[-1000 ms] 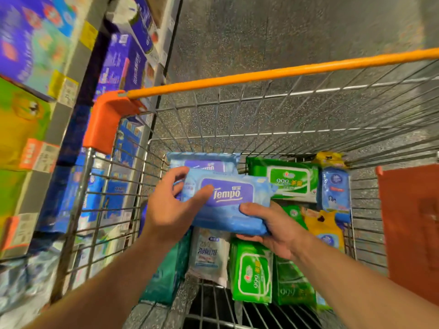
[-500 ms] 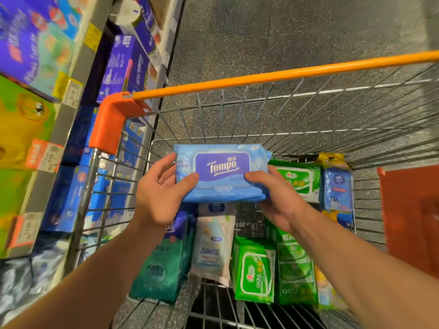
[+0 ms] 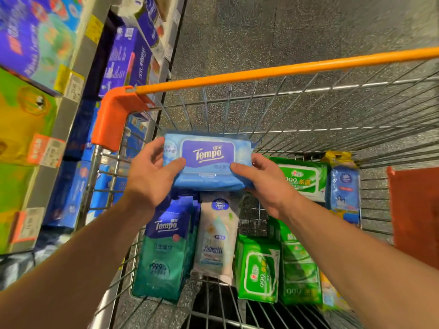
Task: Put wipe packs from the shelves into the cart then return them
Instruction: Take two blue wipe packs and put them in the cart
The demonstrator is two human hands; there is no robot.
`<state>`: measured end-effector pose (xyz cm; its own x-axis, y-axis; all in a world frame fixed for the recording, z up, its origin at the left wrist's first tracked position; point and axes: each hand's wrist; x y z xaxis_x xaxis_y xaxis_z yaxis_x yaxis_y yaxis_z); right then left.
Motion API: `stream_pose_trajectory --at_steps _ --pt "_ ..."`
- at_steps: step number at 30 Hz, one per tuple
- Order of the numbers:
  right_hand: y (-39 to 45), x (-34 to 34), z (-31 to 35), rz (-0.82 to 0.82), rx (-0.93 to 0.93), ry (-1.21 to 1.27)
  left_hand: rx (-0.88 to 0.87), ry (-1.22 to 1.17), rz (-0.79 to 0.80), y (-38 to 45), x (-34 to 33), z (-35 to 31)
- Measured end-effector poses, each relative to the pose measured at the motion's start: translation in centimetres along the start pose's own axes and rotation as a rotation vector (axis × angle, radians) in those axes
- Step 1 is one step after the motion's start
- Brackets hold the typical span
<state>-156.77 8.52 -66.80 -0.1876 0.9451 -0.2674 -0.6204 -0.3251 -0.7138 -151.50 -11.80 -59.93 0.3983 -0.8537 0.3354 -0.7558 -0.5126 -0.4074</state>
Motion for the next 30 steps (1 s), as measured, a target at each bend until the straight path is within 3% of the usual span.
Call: stream_pose_trajectory --at_steps 3,8,11,15,17,24,30 --pt "0.8 -0.1 -1.2 -0.053 0.027 -0.103 0.018 0.022 0.047 0.3 -0.6 0.7" --pt "1.4 0.1 -0.8 -0.053 -0.001 -0.266 0.061 0.071 -0.006 0.6 -0.8 0.7" --pt "0.2 0.2 0.1 -0.190 0.017 -0.446 0.076 0.195 -0.021 -0.1 -0.6 0.9" --pt "-2.5 1.3 0.8 -0.424 -0.017 -0.625 -0.115 0.520 -0.205 -3.5 -0.9 1.4" --pt "-4.1 2.2 1.1 -0.444 -0.032 -0.712 -0.231 0.568 -0.227 -5.5 -1.5 1.0" --pt "-11.0 3.5 5.5 -0.286 -0.044 -0.910 -0.159 0.905 0.263 -11.5 -4.8 -3.5" --pt "-16.4 0.5 12.2 -0.142 0.214 -1.253 -0.172 1.062 0.292 -13.6 -3.9 -9.2"
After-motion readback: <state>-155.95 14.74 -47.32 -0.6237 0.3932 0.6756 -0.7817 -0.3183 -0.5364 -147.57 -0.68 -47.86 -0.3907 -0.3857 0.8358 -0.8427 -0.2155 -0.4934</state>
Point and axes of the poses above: each hand's wrist, its own y-axis towards the middle knuckle, its own x-axis out of the back of the hand, z = x × y, and after that the axes turned 4 degrees about -x, right-handed
